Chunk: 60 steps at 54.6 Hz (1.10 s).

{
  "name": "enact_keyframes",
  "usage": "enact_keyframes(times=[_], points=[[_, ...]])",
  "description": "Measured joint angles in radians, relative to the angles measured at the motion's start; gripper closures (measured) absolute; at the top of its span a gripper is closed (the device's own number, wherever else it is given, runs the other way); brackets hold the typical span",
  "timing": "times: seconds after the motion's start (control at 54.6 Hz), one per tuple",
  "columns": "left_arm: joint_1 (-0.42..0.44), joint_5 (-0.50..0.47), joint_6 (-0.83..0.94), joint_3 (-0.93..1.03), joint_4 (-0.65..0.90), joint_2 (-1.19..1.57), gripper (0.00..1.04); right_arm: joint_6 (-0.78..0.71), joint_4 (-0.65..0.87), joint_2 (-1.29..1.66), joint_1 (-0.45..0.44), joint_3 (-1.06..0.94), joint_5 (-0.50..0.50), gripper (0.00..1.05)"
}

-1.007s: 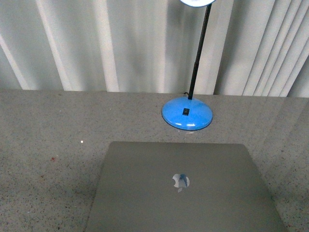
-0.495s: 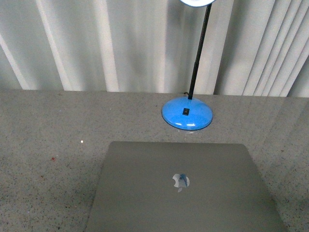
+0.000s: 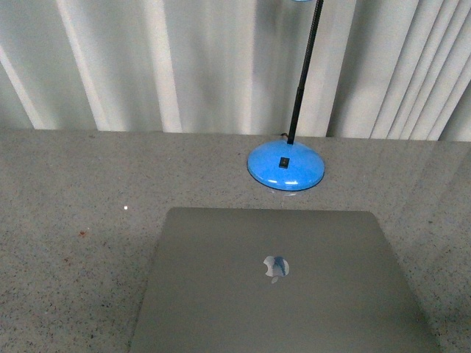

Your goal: Close laptop

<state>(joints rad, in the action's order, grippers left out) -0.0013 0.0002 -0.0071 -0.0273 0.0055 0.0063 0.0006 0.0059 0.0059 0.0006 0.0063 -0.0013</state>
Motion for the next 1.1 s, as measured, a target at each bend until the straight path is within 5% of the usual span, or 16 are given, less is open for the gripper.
enact_keyframes(times=[0.238,0.788,1.099], points=[[0.000,-0.001,0.000,0.000,-0.004,-0.003,0.97,-0.002,-0.005,-0.002,0.000,0.000,0.000,1.01],[0.000,-0.001,0.000,0.000,-0.004,-0.003,0.06,-0.001,-0.005,-0.002,0.000,0.000,0.000,0.10],[0.000,-0.001,0.002,0.000,-0.004,-0.003,0.07,-0.001,-0.005,-0.002,0.000,0.000,0.000,0.07]])
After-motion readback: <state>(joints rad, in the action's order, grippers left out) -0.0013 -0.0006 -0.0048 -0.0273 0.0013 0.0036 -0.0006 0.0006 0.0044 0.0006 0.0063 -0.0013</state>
